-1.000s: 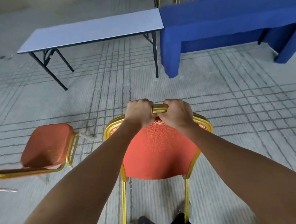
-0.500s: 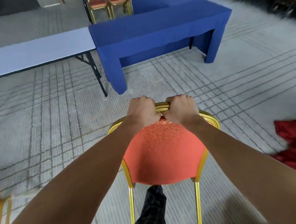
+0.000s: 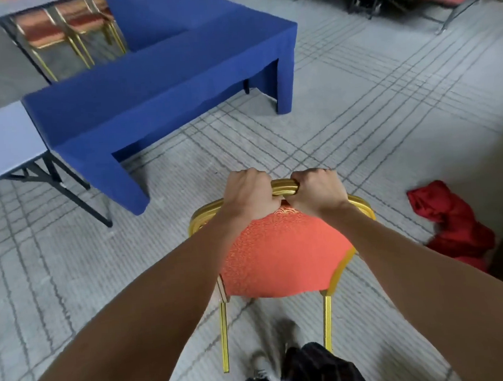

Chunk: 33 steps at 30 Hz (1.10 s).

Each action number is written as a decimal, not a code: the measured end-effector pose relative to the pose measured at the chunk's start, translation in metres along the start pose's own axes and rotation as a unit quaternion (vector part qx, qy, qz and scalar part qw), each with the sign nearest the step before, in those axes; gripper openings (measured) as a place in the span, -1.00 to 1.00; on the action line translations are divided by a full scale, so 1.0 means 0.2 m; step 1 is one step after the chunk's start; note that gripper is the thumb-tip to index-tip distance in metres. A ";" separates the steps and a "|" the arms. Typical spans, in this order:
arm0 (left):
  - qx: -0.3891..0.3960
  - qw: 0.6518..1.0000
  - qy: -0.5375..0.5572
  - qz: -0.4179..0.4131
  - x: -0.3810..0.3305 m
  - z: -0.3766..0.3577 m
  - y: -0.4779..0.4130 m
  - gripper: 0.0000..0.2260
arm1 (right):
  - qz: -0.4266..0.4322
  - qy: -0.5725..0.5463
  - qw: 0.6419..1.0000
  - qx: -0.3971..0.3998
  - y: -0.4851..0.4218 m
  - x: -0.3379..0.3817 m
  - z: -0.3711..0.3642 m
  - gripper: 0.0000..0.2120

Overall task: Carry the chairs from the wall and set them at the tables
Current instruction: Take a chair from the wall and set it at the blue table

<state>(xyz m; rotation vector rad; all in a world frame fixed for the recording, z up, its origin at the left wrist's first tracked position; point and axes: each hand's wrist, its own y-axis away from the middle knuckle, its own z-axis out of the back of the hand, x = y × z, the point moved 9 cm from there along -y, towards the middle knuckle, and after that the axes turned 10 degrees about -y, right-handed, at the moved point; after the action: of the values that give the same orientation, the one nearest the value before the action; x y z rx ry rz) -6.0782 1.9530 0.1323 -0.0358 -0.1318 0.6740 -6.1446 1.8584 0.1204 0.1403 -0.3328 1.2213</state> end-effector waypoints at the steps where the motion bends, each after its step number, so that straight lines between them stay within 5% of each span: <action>1: -0.002 1.000 -0.001 -0.009 -0.02 0.02 -0.13 -0.76 | -0.005 -0.001 1.000 -0.005 -0.08 -0.07 0.04 -0.75; 33: -0.004 0.989 0.020 -0.147 -0.98 -0.23 -3.92 -0.78 | -0.121 0.053 0.991 -0.003 -2.73 -2.72 0.70 -0.77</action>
<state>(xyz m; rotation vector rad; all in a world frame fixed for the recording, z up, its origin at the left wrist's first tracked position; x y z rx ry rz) -5.7375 1.2183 0.1243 -0.0360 -0.0988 0.3780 -5.8207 1.1451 0.1158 0.1071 -0.2195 0.9838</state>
